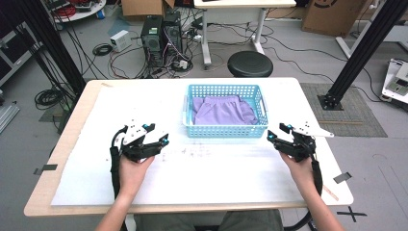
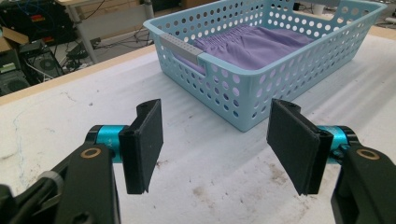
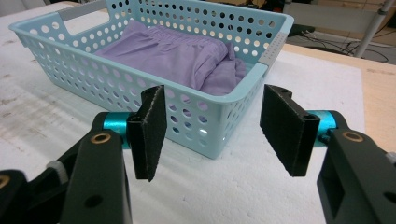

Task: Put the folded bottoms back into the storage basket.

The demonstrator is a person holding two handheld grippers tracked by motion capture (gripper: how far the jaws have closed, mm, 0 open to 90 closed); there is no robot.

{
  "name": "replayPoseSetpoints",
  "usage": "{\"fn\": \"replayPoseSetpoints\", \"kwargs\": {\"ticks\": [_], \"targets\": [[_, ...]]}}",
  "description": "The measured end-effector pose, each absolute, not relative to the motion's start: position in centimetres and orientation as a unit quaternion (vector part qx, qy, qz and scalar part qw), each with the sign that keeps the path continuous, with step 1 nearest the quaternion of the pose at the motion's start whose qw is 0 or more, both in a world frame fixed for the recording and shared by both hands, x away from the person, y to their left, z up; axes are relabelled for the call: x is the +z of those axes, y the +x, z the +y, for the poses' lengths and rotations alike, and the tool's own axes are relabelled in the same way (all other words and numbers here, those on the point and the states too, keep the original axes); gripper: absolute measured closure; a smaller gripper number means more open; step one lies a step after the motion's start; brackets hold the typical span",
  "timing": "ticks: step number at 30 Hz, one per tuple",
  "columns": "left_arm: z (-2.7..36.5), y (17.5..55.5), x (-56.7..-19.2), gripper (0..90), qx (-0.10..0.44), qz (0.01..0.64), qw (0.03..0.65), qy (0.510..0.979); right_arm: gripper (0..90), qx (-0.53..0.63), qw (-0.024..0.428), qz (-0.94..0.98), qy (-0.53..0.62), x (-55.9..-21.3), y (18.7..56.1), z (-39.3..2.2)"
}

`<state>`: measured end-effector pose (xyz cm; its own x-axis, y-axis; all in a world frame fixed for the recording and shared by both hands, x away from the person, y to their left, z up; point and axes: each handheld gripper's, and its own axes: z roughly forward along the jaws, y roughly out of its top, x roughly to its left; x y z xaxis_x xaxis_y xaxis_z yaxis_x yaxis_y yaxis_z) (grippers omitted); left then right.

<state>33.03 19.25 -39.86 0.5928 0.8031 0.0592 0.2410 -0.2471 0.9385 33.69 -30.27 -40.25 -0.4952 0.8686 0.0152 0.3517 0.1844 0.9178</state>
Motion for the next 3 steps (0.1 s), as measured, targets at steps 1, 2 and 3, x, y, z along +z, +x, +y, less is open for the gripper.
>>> {"fn": "replayPoseSetpoints", "kwargs": {"ticks": [1,2,3], "targets": [[19.26,33.04,-39.86,36.2,0.281,0.354,0.501,0.738,41.0,0.478,0.271,0.721,0.423,-40.3,33.72,-30.29],[19.28,33.09,-39.89,36.1,0.28,0.354,0.501,0.738,40.3,0.477,0.269,0.72,0.425,-40.32,33.71,-30.28],[19.3,33.11,-39.92,36.2,0.28,0.355,0.501,0.738,38.8,0.477,0.268,0.721,0.425,-40.41,33.78,-30.33]]}}
